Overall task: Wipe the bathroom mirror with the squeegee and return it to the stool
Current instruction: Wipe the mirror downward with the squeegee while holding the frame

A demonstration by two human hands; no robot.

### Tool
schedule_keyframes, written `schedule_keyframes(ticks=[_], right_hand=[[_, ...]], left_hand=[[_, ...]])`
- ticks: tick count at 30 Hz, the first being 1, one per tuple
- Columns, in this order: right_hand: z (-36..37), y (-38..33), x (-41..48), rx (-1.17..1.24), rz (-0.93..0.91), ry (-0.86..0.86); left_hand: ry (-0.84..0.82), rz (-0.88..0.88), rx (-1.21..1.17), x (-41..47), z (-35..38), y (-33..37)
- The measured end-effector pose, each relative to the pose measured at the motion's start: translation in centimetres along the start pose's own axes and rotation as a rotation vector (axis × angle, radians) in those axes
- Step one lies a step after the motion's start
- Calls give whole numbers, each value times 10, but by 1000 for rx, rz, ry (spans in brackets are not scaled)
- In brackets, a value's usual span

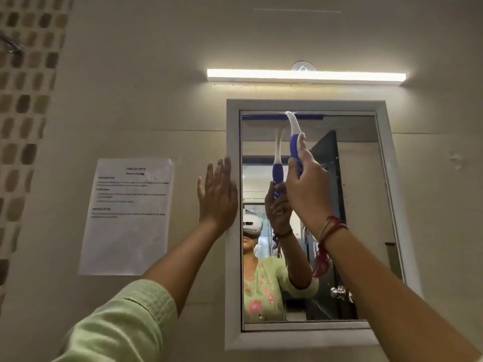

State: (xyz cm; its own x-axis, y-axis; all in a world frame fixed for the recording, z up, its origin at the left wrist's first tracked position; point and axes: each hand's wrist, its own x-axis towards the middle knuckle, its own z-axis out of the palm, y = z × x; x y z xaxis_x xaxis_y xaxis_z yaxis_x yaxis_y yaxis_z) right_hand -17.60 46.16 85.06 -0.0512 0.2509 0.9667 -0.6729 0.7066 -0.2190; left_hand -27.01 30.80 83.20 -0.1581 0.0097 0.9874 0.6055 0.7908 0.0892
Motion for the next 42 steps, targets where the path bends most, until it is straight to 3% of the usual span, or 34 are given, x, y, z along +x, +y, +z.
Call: schedule_keyframes(ticks=[13,18,25,32,38,42], right_hand=[[-1,-2,-39,-181,27,-23],[5,-6,-18,-149,31,-8],[-1,6,-71,-202,66,-51],[1,-7,-31,-215,32,-35],[-5,10,-92,-192,90,-90],[-3,7,-76,-178,65,-46]], left_hand=[[73,-3,-53,-5,8,1],[81,-23,-36,-8,11,2],[63,-72,-91,-14,10,8],[99,-73,-118,-16,12,8],[108,-62,-126,-17,13,4],[109,-71,-123,-18,14,5]])
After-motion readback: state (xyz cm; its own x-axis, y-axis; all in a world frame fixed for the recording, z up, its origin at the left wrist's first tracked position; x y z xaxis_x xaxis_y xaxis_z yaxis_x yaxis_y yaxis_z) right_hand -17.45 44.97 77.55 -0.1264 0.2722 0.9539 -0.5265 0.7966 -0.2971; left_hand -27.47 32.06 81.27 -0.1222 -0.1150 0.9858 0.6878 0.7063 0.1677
